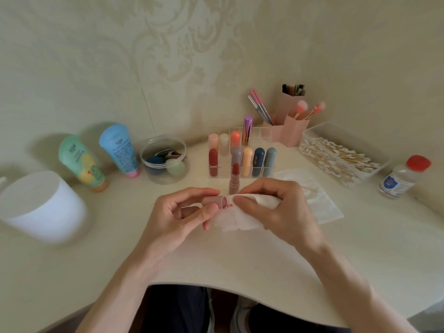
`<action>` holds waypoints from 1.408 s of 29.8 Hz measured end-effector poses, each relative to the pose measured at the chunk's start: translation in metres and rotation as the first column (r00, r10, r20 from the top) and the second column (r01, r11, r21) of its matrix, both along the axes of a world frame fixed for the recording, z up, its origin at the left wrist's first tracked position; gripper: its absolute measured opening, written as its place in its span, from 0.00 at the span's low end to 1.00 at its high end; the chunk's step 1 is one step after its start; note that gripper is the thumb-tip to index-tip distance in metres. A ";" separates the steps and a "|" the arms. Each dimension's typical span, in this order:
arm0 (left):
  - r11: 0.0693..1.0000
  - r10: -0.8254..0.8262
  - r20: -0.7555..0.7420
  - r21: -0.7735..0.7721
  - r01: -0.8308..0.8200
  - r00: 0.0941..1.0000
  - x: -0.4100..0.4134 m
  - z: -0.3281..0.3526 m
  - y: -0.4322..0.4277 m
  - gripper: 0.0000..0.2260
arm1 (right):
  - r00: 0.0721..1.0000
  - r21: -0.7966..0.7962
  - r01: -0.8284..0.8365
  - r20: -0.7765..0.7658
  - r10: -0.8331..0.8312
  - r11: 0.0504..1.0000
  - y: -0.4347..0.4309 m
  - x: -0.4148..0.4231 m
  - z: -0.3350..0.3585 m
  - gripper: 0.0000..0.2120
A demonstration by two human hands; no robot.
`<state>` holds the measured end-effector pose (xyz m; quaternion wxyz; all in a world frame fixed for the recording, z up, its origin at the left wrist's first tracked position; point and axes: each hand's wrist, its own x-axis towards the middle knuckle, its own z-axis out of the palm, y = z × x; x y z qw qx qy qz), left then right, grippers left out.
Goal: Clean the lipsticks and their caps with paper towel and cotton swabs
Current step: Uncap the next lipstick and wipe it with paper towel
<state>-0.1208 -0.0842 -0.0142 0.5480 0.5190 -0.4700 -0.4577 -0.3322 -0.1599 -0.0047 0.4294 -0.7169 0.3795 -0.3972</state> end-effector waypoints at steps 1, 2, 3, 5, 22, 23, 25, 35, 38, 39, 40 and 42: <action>1.000 0.003 0.004 0.005 -0.003 1.000 0.000 0.000 0.000 0.10 | 0.999 -0.004 0.013 0.040 -0.012 1.000 0.001 0.001 -0.001 0.02; 1.000 0.005 0.010 0.009 -0.005 1.000 0.000 0.000 0.000 0.10 | 0.998 -0.002 0.009 0.065 -0.008 1.000 0.003 0.003 -0.002 0.02; 1.000 0.008 0.016 0.012 -0.009 1.000 -0.001 0.000 0.000 0.10 | 0.997 0.001 -0.011 0.073 0.011 1.000 0.004 0.004 -0.003 0.03; 1.000 0.020 0.024 0.007 -0.020 1.000 -0.002 0.000 -0.001 0.10 | 0.994 0.003 -0.078 0.079 0.078 0.997 0.007 0.007 -0.005 0.04; 0.998 0.062 -0.074 0.023 -0.061 0.995 0.001 -0.004 0.002 0.10 | 0.974 -0.117 -0.222 0.024 0.226 0.968 0.010 0.015 -0.027 0.12; 0.998 0.060 -0.070 0.030 -0.058 0.996 0.000 -0.004 0.001 0.11 | 0.985 -0.105 -0.162 0.042 0.167 0.981 0.011 0.017 -0.030 0.11; 0.998 0.059 -0.076 0.029 -0.057 0.995 0.000 -0.004 0.001 0.12 | 0.994 -0.115 -0.092 0.052 0.099 0.989 0.011 0.019 -0.034 0.10; 1.000 0.003 -0.091 -0.017 -0.005 0.996 0.001 -0.006 0.000 0.11 | 0.985 -0.165 -0.127 0.094 0.144 0.978 0.021 0.021 -0.022 0.09; 1.000 -0.009 -0.061 -0.012 0.009 0.998 0.002 -0.006 0.000 0.12 | 0.986 -0.164 -0.144 0.061 0.156 0.976 0.020 0.020 -0.022 0.07; 1.000 -0.015 -0.066 -0.008 0.014 0.998 0.002 -0.006 0.000 0.12 | 0.987 -0.176 -0.146 0.044 0.155 0.974 0.019 0.020 -0.022 0.05; 1.000 -0.019 -0.072 -0.003 0.019 0.997 0.001 -0.005 0.001 0.11 | 0.988 -0.190 -0.143 0.024 0.150 0.971 0.018 0.020 -0.023 0.05; 0.999 -0.032 -0.027 0.008 0.032 0.999 0.001 -0.006 0.001 0.11 | 0.991 -0.231 -0.127 0.003 0.132 0.965 0.017 0.019 -0.022 0.05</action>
